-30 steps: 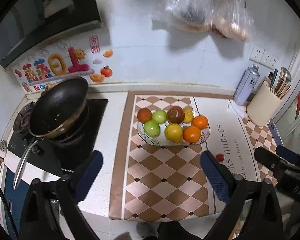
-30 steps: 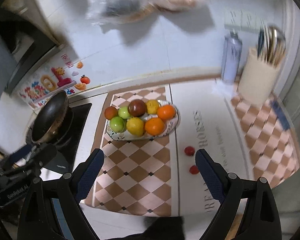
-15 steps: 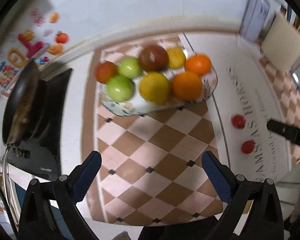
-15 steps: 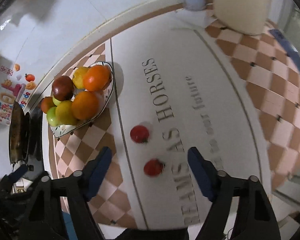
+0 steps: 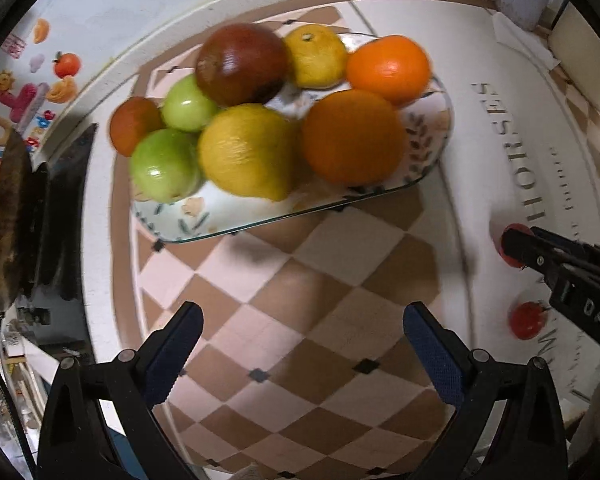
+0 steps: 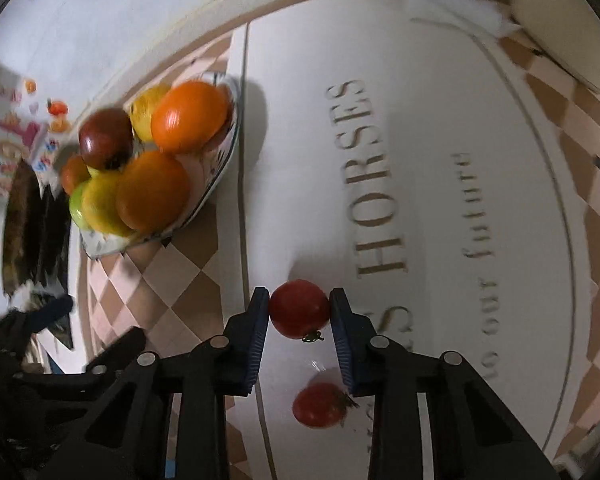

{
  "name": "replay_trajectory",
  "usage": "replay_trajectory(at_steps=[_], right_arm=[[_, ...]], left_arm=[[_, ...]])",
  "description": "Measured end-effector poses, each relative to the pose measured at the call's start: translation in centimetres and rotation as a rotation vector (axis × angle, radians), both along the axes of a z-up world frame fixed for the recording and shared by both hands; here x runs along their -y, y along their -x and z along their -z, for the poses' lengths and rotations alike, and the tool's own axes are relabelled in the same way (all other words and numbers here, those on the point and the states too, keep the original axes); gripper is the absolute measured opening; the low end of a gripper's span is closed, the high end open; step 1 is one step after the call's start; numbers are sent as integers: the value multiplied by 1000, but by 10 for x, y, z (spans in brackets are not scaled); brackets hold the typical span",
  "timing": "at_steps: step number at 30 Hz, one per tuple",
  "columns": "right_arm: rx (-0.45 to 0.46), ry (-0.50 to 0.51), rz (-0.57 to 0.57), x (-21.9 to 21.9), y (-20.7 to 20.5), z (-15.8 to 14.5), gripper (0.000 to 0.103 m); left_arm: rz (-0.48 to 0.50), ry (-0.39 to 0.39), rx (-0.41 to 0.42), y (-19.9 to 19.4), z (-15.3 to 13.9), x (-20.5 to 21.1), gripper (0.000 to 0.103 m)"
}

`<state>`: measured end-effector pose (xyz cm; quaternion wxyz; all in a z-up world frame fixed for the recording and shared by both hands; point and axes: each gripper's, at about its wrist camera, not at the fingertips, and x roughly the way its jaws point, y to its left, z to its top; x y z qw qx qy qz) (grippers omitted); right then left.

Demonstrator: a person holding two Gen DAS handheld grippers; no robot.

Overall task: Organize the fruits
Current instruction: 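Grasp a red tomato with the right gripper while the left grasps the other tomato, then set the tomato on the plate with the right gripper while the left sets its tomato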

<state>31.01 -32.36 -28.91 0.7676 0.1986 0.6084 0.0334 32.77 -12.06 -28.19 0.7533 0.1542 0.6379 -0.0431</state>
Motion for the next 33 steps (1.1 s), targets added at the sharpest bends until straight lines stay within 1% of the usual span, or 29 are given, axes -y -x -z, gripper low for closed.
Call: replay_trajectory(at_steps=[3, 5, 7, 10, 11, 13, 14, 15, 16, 17, 18, 19, 21, 24, 27, 30, 33], right_arm=[[13, -5, 87, 28, 16, -12, 33], [4, 8, 138, 46, 28, -15, 33], [-14, 17, 172, 59, 38, -11, 33], [-40, 34, 206, 72, 51, -5, 33], [-43, 37, 217, 77, 55, -5, 33], [-46, 37, 241, 83, 63, -5, 33], [-47, 37, 251, 85, 65, -4, 33], [-48, 37, 265, 87, 68, -4, 33], [-48, 36, 271, 90, 70, -3, 33], [-47, 34, 280, 91, 71, -3, 33], [-46, 34, 282, 92, 72, -4, 33], [-44, 36, 283, 92, 72, -4, 34], [-36, 40, 280, 93, 72, -8, 34], [-13, 45, 268, 90, 68, -17, 34], [13, 38, 253, 87, 66, -30, 34], [42, 23, 234, 80, 59, -43, 33], [63, 1, 197, 65, 51, -51, 33]], left_arm=[[34, 76, -35, 2, -2, 21, 102], [79, 124, -80, 6, 1, 41, 102], [141, 170, -137, 13, 8, 65, 102], [224, 191, -173, 23, 17, 93, 102], [253, 192, -177, 27, 20, 101, 101], [292, 204, -186, 32, 26, 114, 90], [302, 206, -192, 33, 28, 118, 78], [315, 207, -200, 35, 31, 123, 64], [327, 208, -208, 36, 35, 128, 57], [341, 204, -212, 38, 39, 132, 45], [348, 197, -212, 38, 41, 134, 40], [369, 197, -183, 41, 39, 137, 36], [392, 186, -173, 44, 39, 141, 25], [390, 190, -172, 44, 40, 138, 25], [354, 213, -158, 39, 34, 123, 25], [294, 256, -147, 27, 19, 95, 25], [206, 302, -118, 13, 0, 59, 25]])
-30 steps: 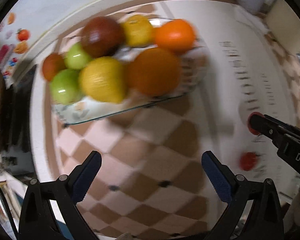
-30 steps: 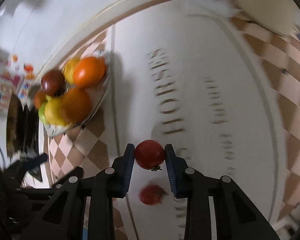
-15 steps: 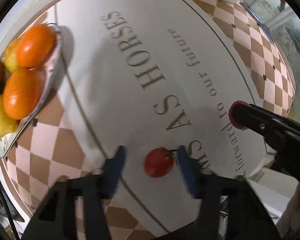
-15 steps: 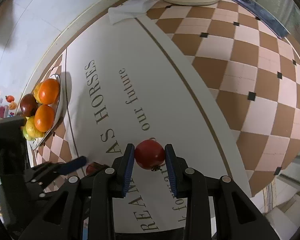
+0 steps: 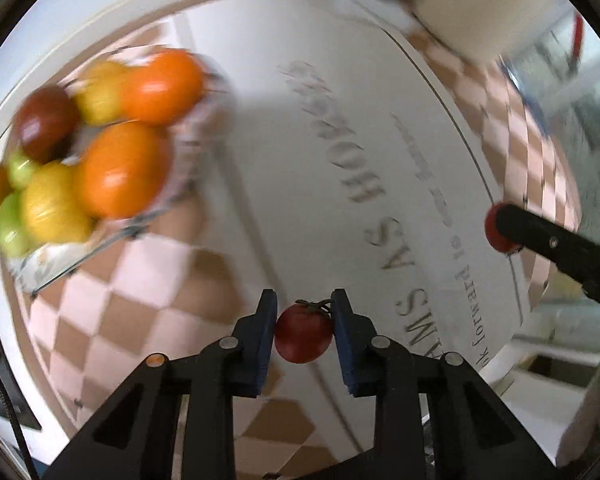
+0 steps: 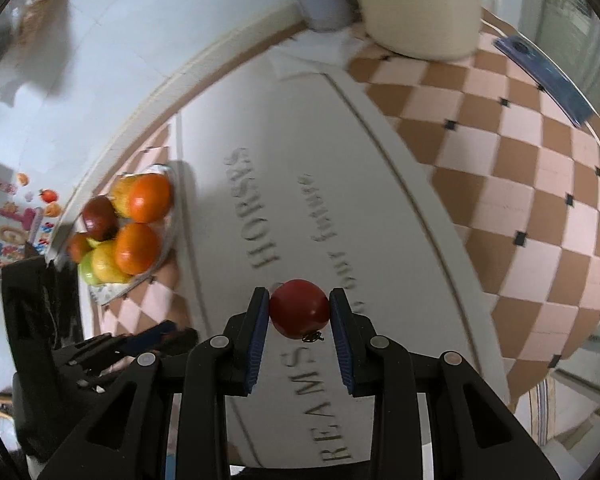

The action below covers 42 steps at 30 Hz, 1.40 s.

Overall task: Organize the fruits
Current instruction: 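Set the tomato on the plate with the right gripper while the left sets its tomato, then open both grippers and withdraw them from the plate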

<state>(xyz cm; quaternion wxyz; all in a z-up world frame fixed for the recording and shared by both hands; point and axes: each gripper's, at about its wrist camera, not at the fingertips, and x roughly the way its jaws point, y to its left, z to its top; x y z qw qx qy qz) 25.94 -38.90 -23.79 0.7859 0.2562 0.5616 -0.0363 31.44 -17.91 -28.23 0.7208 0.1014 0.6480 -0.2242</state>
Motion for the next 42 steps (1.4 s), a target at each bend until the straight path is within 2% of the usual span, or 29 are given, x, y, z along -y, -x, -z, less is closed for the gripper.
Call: replay_trajectory(at_steps=[6, 10, 16, 21, 27, 29, 32, 37, 38, 40, 42], right_arm=[[20, -85, -136, -60, -32, 1, 33], [45, -182, -262, -128, -68, 8, 33], [59, -242, -396, -218, -111, 29, 33], [56, -205, -433, -260, -130, 49, 33], [65, -149, -451, -277, -139, 57, 34], [63, -138, -451, -280, -141, 57, 34], [38, -147, -434, -277, -142, 57, 39], [29, -105, -417, -265, -129, 44, 66], [29, -90, -412, -259, -124, 39, 68], [26, -42, -402, -250, -118, 30, 79], [35, 58, -387, -234, -110, 17, 88]], left_arm=[[-251, 86, 4, -28, -37, -94, 25], [-411, 133, -2, -40, -49, -143, 25], [-580, 164, -48, -74, -34, -202, 25], [-670, 197, -119, -103, -10, -238, 25], [-674, 191, -151, -118, 6, -246, 26], [-663, 213, -162, -120, 8, -245, 28], [-650, 205, -170, -126, 6, -243, 29], [-620, 155, -160, -125, 1, -238, 30], [-615, 148, -151, -122, -1, -238, 30], [-599, 125, -123, -115, -8, -236, 34], [-575, 95, -79, -107, -16, -233, 54]])
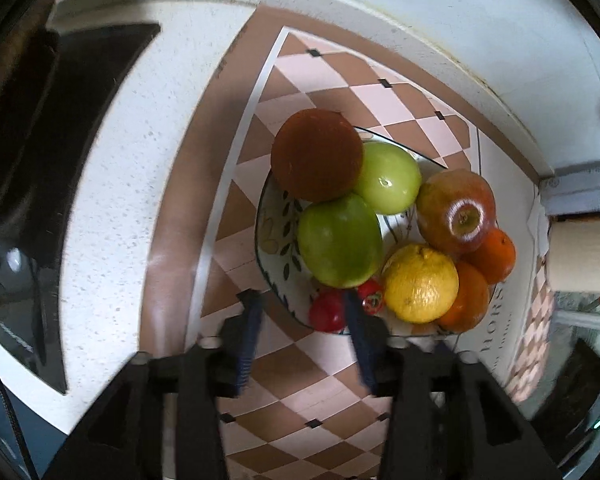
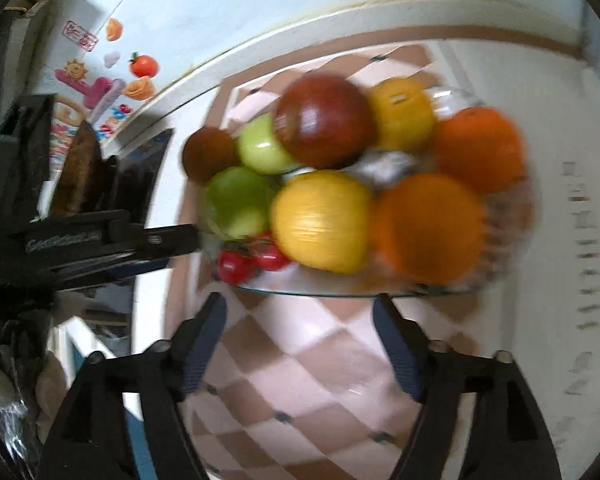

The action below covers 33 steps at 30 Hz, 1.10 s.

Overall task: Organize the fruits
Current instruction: 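Open both grippers and withdraw them from the plate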

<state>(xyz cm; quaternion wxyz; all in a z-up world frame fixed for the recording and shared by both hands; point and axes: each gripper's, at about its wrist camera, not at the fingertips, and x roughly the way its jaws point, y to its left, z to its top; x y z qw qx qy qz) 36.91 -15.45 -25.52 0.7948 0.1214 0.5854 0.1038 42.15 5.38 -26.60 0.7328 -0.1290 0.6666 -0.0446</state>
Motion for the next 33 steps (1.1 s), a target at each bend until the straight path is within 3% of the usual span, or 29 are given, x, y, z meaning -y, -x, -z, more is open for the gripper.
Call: replay_trajectory(at_steps=[2, 6, 10, 21, 33], right_arm=[[28, 104, 22, 13, 6, -12, 93], [70, 192, 58, 38, 16, -33, 95], [103, 208, 66, 49, 21, -53, 95], [192, 225, 81, 52, 57, -110, 96], [340, 228, 134, 30, 161, -188, 99]], left_arm=[[27, -49, 37, 9, -8, 5, 71], [84, -160, 101, 30, -21, 17, 95], [82, -208, 155, 45, -34, 29, 97], [76, -241, 319, 86, -96, 42, 97], [66, -261, 514, 174, -169, 21, 97]])
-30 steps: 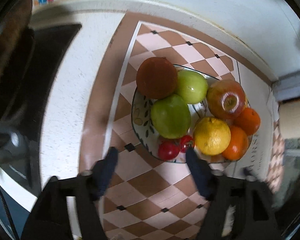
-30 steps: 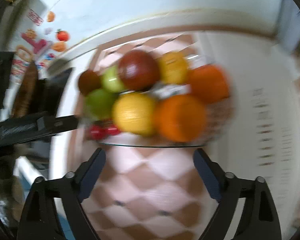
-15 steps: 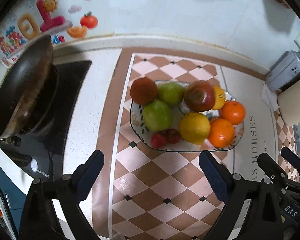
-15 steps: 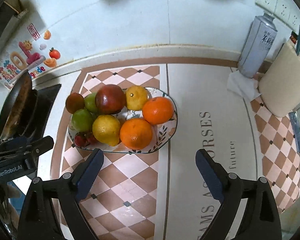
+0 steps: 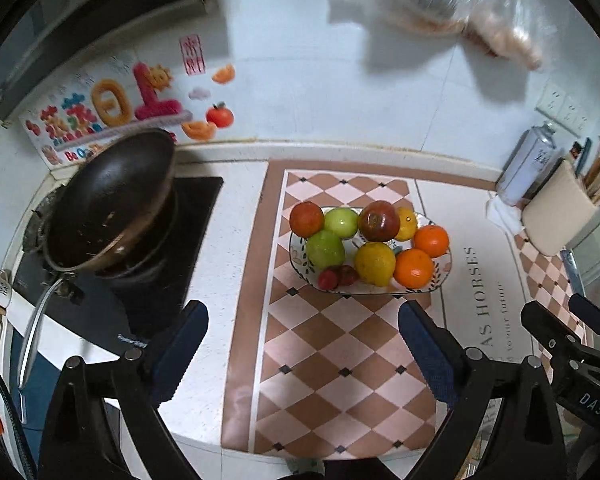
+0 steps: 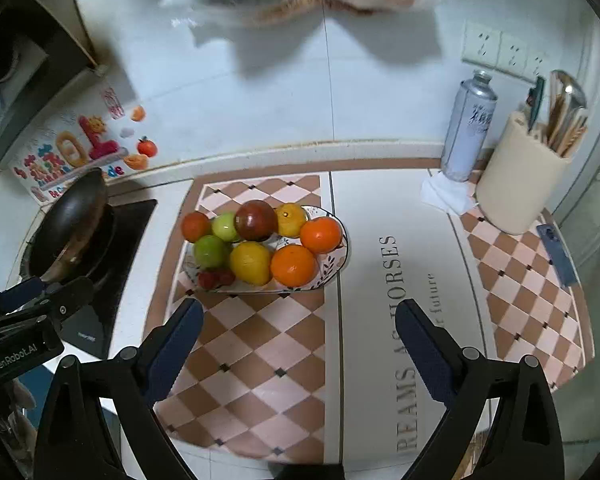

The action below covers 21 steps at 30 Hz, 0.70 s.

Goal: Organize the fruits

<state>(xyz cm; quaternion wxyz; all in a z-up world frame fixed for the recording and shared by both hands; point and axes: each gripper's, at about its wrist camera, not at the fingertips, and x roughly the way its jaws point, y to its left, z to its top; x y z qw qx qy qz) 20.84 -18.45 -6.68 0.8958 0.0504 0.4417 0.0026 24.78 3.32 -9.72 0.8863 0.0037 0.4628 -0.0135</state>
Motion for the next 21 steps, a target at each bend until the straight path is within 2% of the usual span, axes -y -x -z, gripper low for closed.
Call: replay_trajectory(at_steps=[9, 21], right_arm=[[118, 24, 9, -16, 96, -63, 102], [200, 20, -25, -5, 194, -120, 102]], left_arm=[[37, 15, 111, 81, -54, -14, 97], [29, 20, 186, 166, -91, -9, 97]])
